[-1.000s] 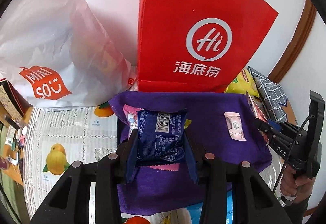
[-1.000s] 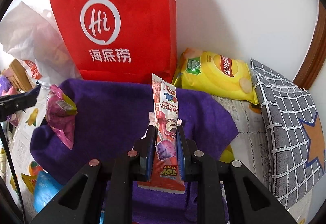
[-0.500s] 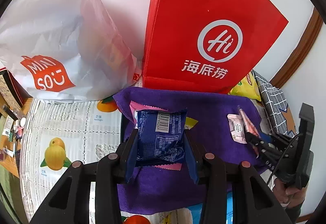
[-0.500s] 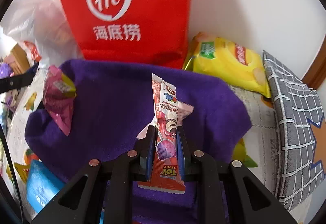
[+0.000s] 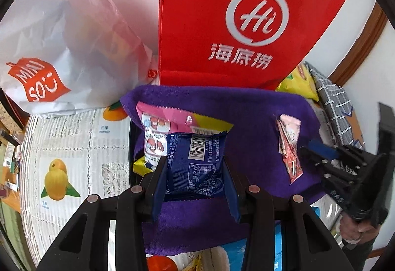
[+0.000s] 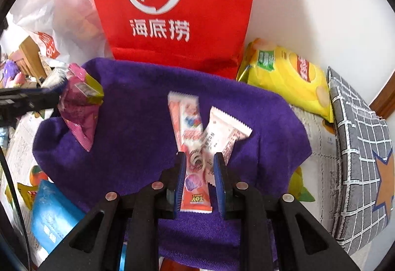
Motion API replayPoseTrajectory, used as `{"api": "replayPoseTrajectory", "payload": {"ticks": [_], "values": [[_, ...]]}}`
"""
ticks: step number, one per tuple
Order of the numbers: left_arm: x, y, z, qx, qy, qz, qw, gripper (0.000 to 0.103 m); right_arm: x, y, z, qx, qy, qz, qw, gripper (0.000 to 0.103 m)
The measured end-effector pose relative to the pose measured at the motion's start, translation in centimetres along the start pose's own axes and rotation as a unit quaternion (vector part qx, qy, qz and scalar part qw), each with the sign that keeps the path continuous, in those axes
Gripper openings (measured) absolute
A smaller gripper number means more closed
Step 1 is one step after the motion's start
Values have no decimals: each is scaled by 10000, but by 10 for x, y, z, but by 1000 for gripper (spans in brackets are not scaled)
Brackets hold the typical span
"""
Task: Organize snacks
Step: 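Open the right gripper over the towel while the left gripper releases the blue packet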
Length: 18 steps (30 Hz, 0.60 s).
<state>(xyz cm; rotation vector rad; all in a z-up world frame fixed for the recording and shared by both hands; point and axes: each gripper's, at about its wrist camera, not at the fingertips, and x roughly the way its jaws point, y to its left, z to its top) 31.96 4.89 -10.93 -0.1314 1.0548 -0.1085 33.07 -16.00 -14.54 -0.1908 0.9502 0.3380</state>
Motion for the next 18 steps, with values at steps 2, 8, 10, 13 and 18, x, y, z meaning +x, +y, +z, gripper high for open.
{"api": "replayPoseTrajectory", "payload": {"ticks": [2, 8, 10, 13, 18], "values": [[3, 1, 0, -26, 50, 23, 10000, 40, -6, 0, 1, 23, -83, -28, 10000, 25], [12, 3, -1, -77, 172, 14, 9998, 42, -20, -4, 5, 136, -233, -17, 9996, 25], [16, 4, -1, -113, 244, -16, 9996, 42, -23, -4, 7, 132, -255, -27, 9996, 25], [15, 4, -1, -122, 225, -6, 9997, 42, -25, -2, 7, 114, -288, -23, 9995, 25], [9, 5, 1, -118, 131, 1, 9998, 44, -32, 2, 5, 76, -354, -15, 9993, 26]]}}
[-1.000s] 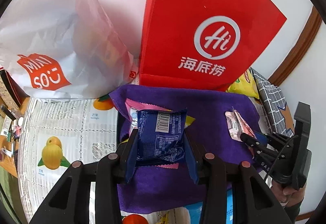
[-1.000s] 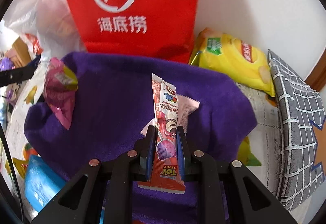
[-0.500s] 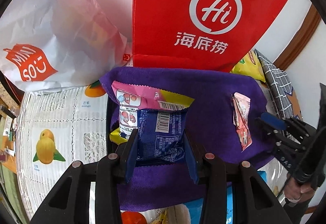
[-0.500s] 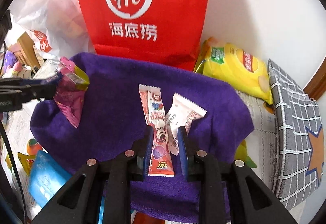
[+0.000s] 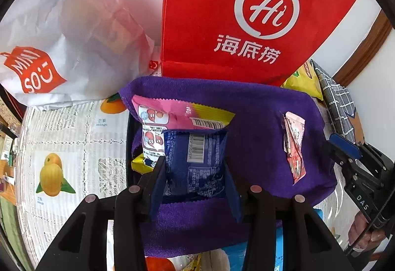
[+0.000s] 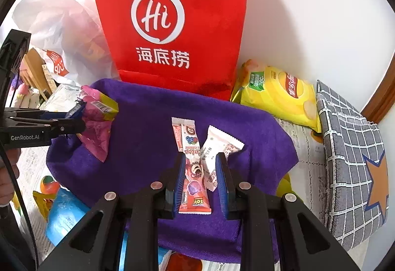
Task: Organize snacks
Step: 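Open the right gripper over the towel while the left gripper releases the blue packet, then move both grippers back toward the snacks beside the blue tissue pack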
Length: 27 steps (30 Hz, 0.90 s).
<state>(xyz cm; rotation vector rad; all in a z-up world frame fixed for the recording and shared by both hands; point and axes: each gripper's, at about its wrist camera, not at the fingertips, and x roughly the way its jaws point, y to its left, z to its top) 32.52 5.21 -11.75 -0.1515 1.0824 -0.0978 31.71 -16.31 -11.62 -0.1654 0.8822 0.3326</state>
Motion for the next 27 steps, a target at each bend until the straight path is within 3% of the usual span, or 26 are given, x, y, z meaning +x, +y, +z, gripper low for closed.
{"api": "replayPoseTrajectory", "payload": {"ticks": [13, 19, 23, 25, 27], "values": [[-47, -16, -3, 190, -490, -100, 9986, 57, -57, 14, -4, 134, -647, 92, 9978, 51], [-74, -28, -9, 397, -682, -362, 9962, 61, -83, 12, -26, 361, -718, -128, 9967, 54], [-99, -34, -15, 499, -916, -557, 9930, 65, -109, 2, -47, 875, -1104, -410, 9892, 57], [-113, -38, -19, 552, -1042, -636, 9910, 65, -116, 0, -56, 954, -1014, -371, 9896, 57], [-124, -40, -23, 613, -1151, -660, 9893, 65, -124, 1, -66, 976, -918, -597, 9892, 57]]}}
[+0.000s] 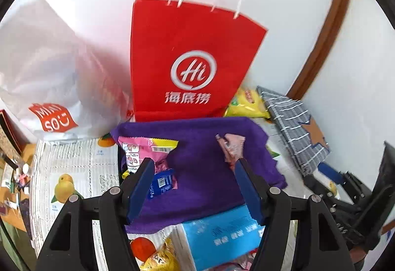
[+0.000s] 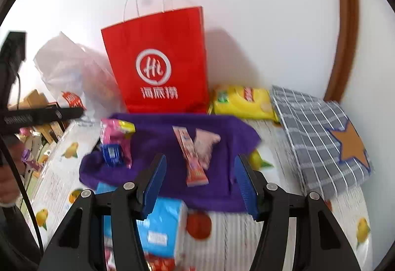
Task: Organize snacks
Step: 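Move both grippers back toward the snacks beside the blue tissue pack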
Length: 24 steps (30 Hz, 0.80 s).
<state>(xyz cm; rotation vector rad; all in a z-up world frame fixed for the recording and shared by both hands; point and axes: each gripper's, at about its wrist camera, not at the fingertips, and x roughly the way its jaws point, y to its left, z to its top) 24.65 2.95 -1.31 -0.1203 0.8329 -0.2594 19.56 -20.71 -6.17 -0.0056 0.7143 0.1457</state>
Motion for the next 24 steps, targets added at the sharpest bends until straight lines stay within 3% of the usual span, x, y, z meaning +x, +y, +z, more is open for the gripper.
{"api": "replayPoseTrajectory", "payload": {"ticks": [3, 6, 13, 24], "values": [[-19, -9, -4, 116, -206, 30, 9997, 68, -13, 0, -14, -109, 57, -256, 9996, 59], [-33, -14, -15, 282, -338, 131, 9989, 70, -23, -3, -28, -28, 155, -146, 9998, 63], [-51, -8, -47, 331, -283, 381, 9983, 70, -15, -2, -66, 206, 615, 146, 9978, 63], [-50, 17, -116, 195, 138, 717, 9971, 70, -8, 24, -106, -106, 813, 219, 9964, 63]]}}
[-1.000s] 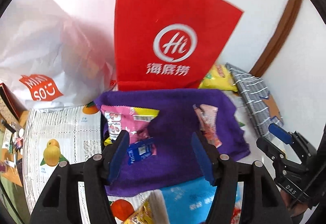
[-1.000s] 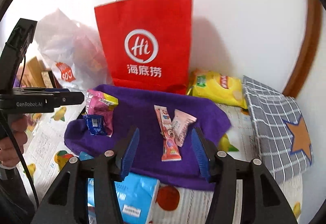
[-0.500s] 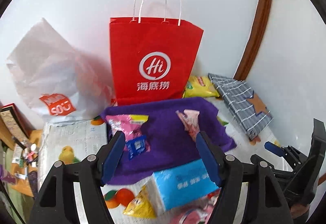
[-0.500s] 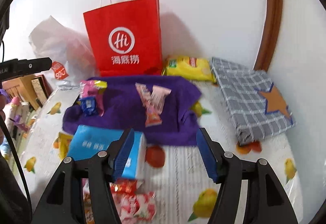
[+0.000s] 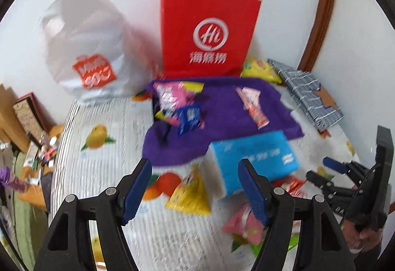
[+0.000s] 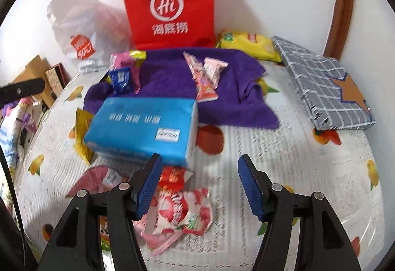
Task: Organize snacks
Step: 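Move both grippers back toward the snacks beside the blue tissue pack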
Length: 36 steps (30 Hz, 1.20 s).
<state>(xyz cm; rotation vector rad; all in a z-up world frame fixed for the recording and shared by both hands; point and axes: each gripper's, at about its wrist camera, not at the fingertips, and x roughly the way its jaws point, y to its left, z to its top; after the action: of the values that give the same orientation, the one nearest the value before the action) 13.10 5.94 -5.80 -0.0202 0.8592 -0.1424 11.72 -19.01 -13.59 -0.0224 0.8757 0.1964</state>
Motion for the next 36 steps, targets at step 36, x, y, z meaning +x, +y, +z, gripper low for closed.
{"api": "replayPoseTrajectory", "payload": {"ticks": [36], "values": [[43, 21, -50, -568, 679, -117, 9960, 70, 49, -8, -49, -494, 611, 121, 9968, 71]]}}
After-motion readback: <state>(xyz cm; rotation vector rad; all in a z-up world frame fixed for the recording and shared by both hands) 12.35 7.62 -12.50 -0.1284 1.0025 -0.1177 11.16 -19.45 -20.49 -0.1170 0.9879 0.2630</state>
